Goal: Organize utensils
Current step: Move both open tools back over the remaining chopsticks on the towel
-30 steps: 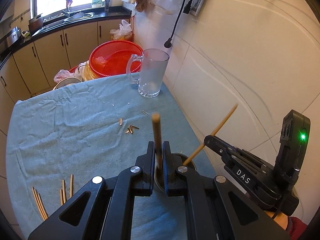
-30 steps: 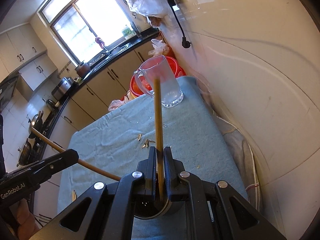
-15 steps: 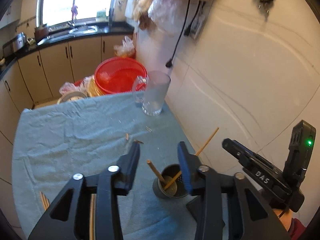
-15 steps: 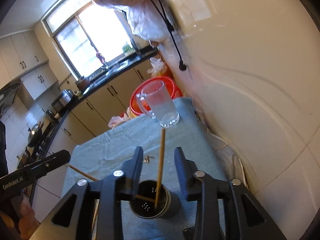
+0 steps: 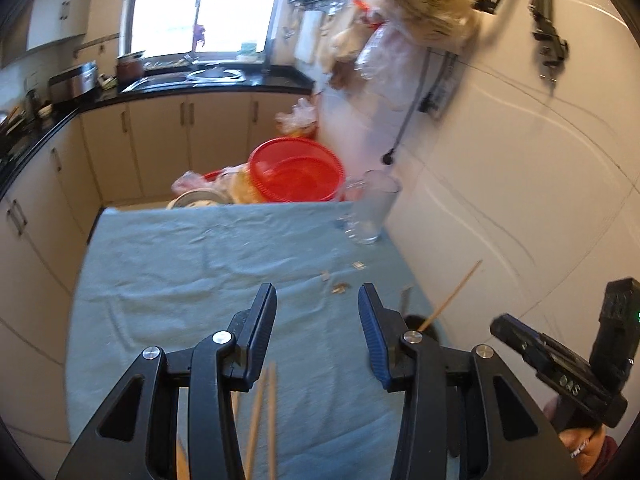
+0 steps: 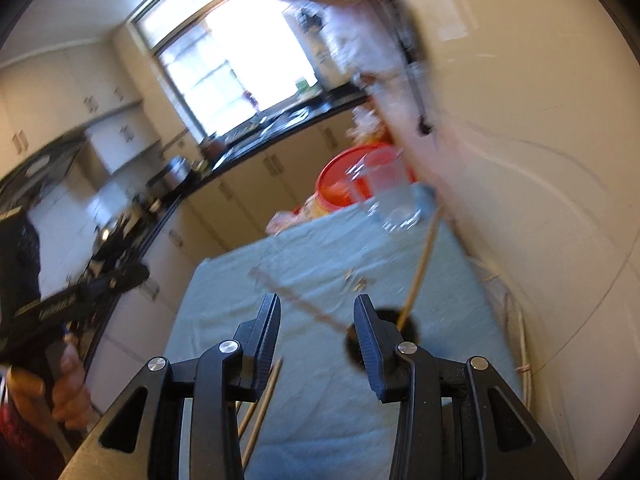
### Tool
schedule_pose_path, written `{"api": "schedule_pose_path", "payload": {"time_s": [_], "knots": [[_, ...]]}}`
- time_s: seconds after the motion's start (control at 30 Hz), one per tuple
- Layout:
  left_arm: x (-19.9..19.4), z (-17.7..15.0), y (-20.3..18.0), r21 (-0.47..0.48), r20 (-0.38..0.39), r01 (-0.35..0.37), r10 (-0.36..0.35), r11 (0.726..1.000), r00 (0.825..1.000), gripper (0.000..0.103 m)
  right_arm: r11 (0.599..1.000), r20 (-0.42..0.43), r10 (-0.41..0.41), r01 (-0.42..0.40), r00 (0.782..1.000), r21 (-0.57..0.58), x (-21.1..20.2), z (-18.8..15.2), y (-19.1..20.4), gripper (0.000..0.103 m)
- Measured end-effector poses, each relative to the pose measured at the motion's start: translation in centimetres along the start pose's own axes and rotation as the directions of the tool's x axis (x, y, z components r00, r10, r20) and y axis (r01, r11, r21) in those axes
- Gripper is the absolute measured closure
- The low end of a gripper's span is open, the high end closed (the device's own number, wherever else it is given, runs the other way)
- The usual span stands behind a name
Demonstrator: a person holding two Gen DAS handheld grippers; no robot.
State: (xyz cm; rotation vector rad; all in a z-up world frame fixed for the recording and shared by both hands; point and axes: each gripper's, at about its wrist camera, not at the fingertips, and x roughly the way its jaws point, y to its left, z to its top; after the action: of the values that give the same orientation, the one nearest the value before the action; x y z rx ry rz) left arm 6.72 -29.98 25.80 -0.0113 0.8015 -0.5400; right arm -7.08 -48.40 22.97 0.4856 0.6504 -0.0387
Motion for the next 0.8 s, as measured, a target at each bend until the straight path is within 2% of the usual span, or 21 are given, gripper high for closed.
{"api": "schedule_pose_path", "payload": {"time_s": [0.13,0.27,0.43,0.5,0.6,0.8], "knots": [[-0.1,-1.9,3.6,-0.039,-0.031,-0.03,0.029,0.999,0.999,0.062,0.998,-0.088,0.033,-0.038,0.996,-0.056,1.9,-2.3,2.6,0.062],[0.9,-4.5,6.8,-0.062,-0.099,-0.065,0.058,0.996,0.993,0.062,0.993,-0.177,0.039,-0.059,0.983,-0.106,4.3,-4.5,4.7,0.062],[3.4,-8.9,10.6,-0.069,-0.217,-0.093,0.076,0.993,0.973,0.062,0.99,-0.257,0.004,-0.039,0.966,-0.132,6.9,-6.8,5.8,0.062],[4.5,-10.4,11.8,-0.074,-0.255,-0.098,0.076,0.992,0.964,0.066,0.99,-0.275,-0.004,-0.035,0.962,-0.138,7.6,-7.5,6.1,0.062],[6.4,-12.6,13.1,-0.085,-0.316,-0.067,0.037,0.994,0.948,0.075,0.99,-0.303,-0.025,-0.02,0.953,-0.143,8.5,-8.3,6.2,0.062],[9.5,-14.8,13.8,-0.058,-0.392,-0.014,-0.01,0.998,0.92,0.084,0.989,-0.336,-0.062,0.013,0.94,-0.144,9.6,-9.6,6.4,0.062]]}}
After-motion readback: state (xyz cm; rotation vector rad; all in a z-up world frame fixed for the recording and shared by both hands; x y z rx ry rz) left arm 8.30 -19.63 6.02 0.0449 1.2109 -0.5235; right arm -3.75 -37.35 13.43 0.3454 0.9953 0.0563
